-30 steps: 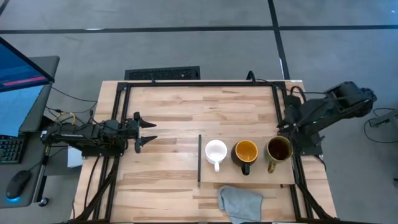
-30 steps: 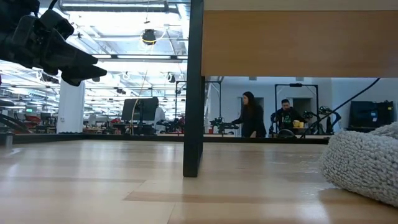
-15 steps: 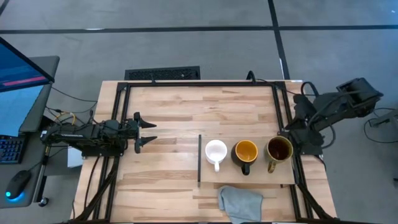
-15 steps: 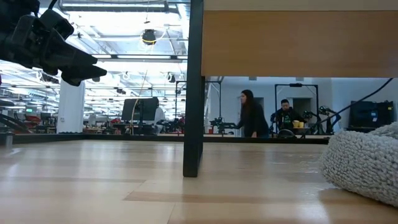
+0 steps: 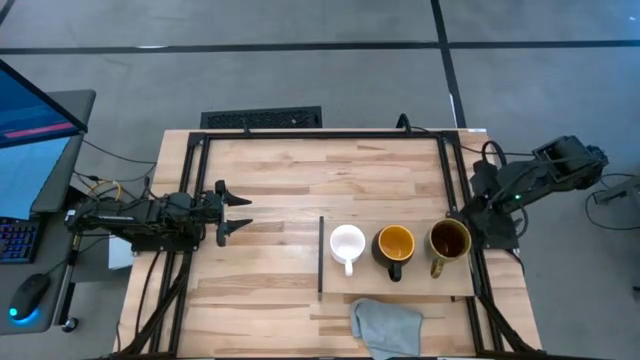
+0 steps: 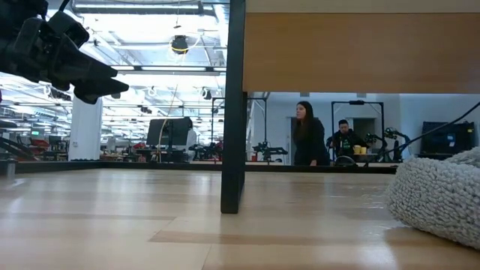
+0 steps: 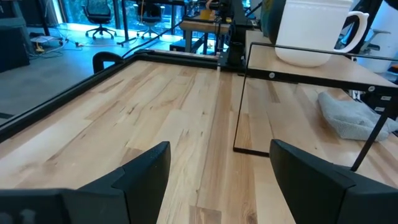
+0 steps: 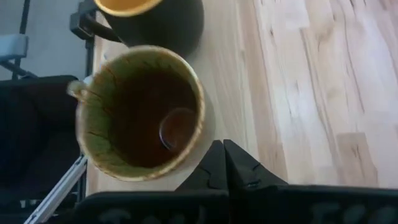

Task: Stack small to large cups/mugs on shelf
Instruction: Put the blue mug on the shelf

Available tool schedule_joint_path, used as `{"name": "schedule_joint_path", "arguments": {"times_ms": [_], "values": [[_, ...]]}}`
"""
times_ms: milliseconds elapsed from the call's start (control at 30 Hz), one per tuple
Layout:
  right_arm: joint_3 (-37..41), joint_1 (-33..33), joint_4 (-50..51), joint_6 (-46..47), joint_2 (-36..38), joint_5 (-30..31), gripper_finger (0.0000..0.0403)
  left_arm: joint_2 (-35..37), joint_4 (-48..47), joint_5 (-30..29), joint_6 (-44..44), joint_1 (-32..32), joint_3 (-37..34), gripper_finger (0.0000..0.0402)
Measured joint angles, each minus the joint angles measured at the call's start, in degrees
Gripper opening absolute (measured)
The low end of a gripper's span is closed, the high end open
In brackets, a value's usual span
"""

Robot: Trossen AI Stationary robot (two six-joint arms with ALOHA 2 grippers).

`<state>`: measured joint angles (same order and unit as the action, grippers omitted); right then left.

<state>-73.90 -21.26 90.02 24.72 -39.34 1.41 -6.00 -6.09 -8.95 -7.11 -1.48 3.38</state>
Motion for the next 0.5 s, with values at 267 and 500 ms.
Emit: {"name": "schedule_joint_path", "arguments": {"times_ms": [267, 500], "values": [[6.0, 0.0, 0.0, 1.0, 1.4, -1.7, 0.0001, 0.0, 0.0, 0.0, -0.1, 0.0, 0.0, 0.0266], [7.6, -0.1, 0.0, 0.4, -0.2, -3.1, 0.0000, 0.0, 0.0, 0.0, -0.2, 0.0, 0.0, 0.0266]]}}
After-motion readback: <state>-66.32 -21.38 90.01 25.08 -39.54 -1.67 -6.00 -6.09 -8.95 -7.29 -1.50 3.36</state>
